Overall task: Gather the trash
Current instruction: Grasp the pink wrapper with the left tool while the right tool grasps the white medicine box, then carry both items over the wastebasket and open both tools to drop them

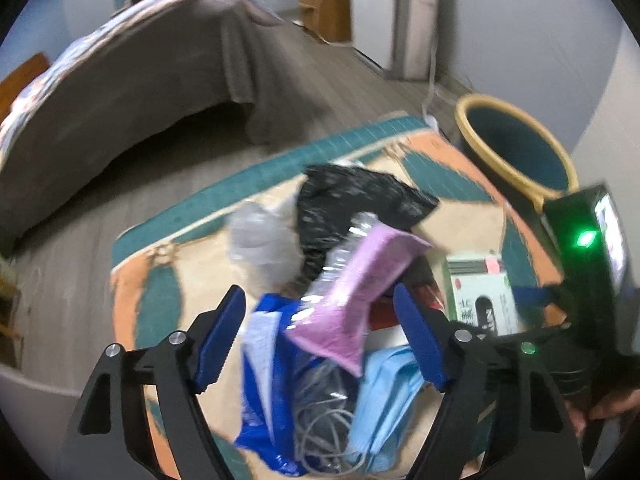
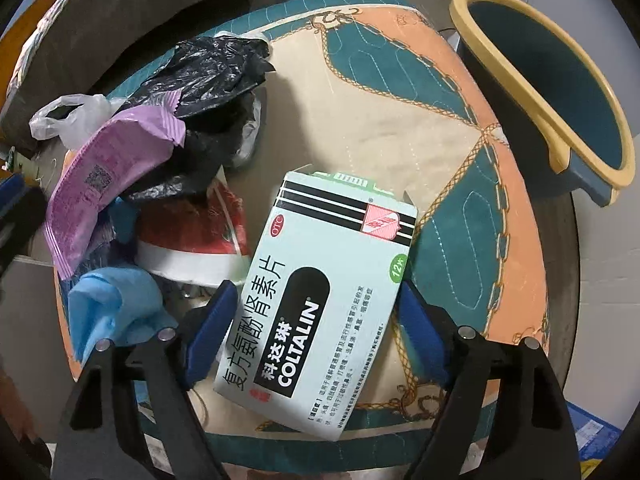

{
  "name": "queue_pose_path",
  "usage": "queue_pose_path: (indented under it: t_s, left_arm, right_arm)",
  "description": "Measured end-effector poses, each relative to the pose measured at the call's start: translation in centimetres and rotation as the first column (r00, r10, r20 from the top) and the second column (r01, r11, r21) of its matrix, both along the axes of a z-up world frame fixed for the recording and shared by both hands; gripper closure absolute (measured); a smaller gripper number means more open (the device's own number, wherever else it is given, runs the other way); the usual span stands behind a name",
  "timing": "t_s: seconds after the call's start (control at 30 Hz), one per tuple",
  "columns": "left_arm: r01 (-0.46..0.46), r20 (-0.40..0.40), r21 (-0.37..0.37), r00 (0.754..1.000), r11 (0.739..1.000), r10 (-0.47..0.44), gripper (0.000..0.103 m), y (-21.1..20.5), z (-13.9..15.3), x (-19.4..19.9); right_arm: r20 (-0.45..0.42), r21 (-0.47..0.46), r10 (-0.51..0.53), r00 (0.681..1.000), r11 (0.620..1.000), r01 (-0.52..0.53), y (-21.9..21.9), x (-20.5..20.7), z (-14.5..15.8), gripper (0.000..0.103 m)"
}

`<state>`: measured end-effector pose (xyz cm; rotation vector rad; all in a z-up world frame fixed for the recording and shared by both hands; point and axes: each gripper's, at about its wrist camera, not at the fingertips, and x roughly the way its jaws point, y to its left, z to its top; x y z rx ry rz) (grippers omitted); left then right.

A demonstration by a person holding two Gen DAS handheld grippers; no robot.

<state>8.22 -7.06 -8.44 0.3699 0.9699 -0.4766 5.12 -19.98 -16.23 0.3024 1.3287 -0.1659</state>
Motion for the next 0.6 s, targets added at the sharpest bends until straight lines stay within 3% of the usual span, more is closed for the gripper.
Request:
queue_pose_path:
  t_s: [0.07, 0.13, 0.2, 0.3, 0.47, 0.6]
  left_arm:
    - [0.022, -0.016, 0.035, 1.0, 0.999, -0.022, 0.033, -0.7, -0.9, 0.1]
    - [0.028, -0.049, 0.048, 0.998, 0.998, -0.026, 0.048, -0.8, -1.8, 0.4]
    - [0.024, -0.055, 0.061, 0.998, 0.998, -0.02, 0.069, -0.8, -2.0, 0.6]
    - [0.026, -0.066, 0.047, 0.998, 0.999, -0.022, 0.084, -0.4, -1.7, 0.5]
    - [0.034, 0.01, 0.026, 0.999, 0.999, -0.034, 0.089, -0.4, 1.0, -0.3]
    - [0.04, 0.068, -0.036, 0.997, 0.999, -0.037, 0.089, -1.0, 4.6, -0.5]
  right_arm:
    - [0.0, 0.0, 0.0, 1.0, 1.0, 0.0, 0.1, -0.1, 0.2, 0.024]
    - [0.013, -0.004, -0.004, 1.0, 1.0, 0.004, 0.1, -0.3, 0.9, 0.024]
    - [0.032, -0.017, -0.011, 0.999, 1.0, 0.012, -0.1, -0.5, 1.8, 0.025]
    - [0.056, -0.019, -0.039, 0.998, 0.999, 0.04, -0.7, -1.0, 3.9, 0.025]
    - [0.119, -0.017, -0.069, 0.991, 0.997, 0.071, -1.9, -1.2, 8.0, 0.025]
    - [0.194, -0.033, -0.08, 0.978, 0.996, 0.088, -4.0, -1.3, 11.2, 0.025]
